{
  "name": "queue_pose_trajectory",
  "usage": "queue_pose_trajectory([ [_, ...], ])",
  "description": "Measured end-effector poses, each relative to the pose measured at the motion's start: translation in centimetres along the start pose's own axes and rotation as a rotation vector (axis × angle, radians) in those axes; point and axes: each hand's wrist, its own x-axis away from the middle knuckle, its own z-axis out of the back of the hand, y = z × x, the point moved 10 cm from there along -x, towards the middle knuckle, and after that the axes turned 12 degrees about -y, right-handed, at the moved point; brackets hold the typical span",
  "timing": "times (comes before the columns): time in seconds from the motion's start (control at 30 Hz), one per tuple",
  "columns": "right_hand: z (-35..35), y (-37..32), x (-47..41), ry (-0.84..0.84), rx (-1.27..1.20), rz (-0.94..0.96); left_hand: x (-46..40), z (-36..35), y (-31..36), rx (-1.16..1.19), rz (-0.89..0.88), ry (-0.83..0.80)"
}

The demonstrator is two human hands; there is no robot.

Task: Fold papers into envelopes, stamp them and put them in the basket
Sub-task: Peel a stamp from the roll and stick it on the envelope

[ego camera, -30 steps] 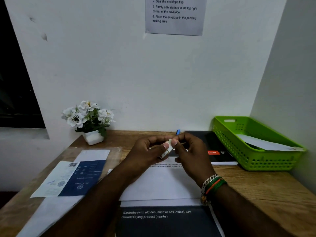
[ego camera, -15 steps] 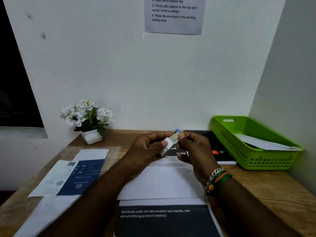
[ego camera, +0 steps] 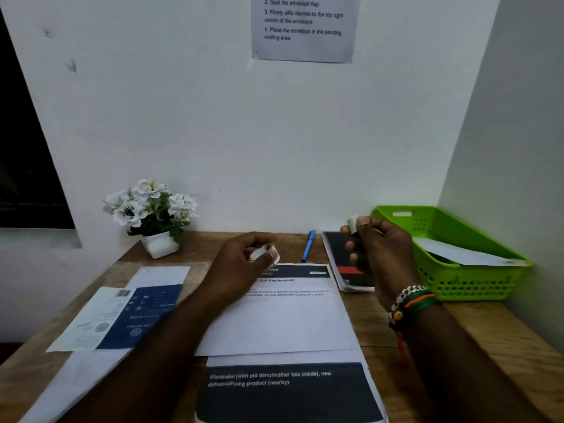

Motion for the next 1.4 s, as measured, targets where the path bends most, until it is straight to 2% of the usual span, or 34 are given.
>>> queue_pose_trajectory([
  [0.13, -0.3, 1.1, -1.1, -0.13, 0.404, 0.008, -2.6, 2.2, 0.1, -0.411, 0.011, 0.136],
  [0.2, -0.3, 2.3, -1.5, -0.185, 0.581, -0.004, -4.7, 3.0, -0.5, -0.564, 0.066, 0.103],
  [0.27, -0.3, 3.3, -1.7, -0.215, 0.635, -0.029, -6.6, 3.8, -1.9, -0.625, 0.156, 0.059],
  [0.43, -0.2, 4.1, -1.9, -0.229, 0.491, -0.088, -8.2, 5.0, -5.1, -0.606, 0.341, 0.049],
  [0.7, -2.0, 4.1, -0.9, -0.365, 0.135, -0.18, -8.3, 4.9, -6.1, -0.656, 0.295, 0.022],
  [0.9, -2.8, 2.9, -0.6, -0.419, 0.137, -0.091, -8.4, 4.0, -5.8, -0.74, 0.264, -0.071],
  [1.0, -3.0, 2.4, -0.7, -0.45, 0.227, -0.008, -7.8, 3.9, -5.3, -0.791, 0.278, -0.004],
  [1.07, -3.2, 2.1, -0.6, -0.463, 0.298, 0.024, -6.9, 3.2, -2.1, -0.739, 0.145, 0.138],
  [1.13, -3.5, 1.9, -0.5, -0.469, 0.382, 0.057, -4.9, 1.8, 1.7, -0.538, 0.022, 0.243],
  [1.2, -3.7, 1.5, -0.4, -0.427, 0.527, 0.143, -2.7, -0.8, 3.0, -0.154, 0.096, 0.187],
  [1.27, -4.0, 1.2, -0.2, -0.402, 0.599, 0.202, -0.4, -4.4, 2.6, 0.245, 0.239, 0.055],
  [1.33, -4.7, 0.8, 0.3, -0.418, 0.649, 0.261, 1.0, -6.2, 2.2, 0.404, 0.268, 0.029],
  [1.4, -5.3, 0.5, 0.9, -0.432, 0.67, 0.299, 1.4, -6.0, 1.6, 0.452, 0.231, 0.112],
])
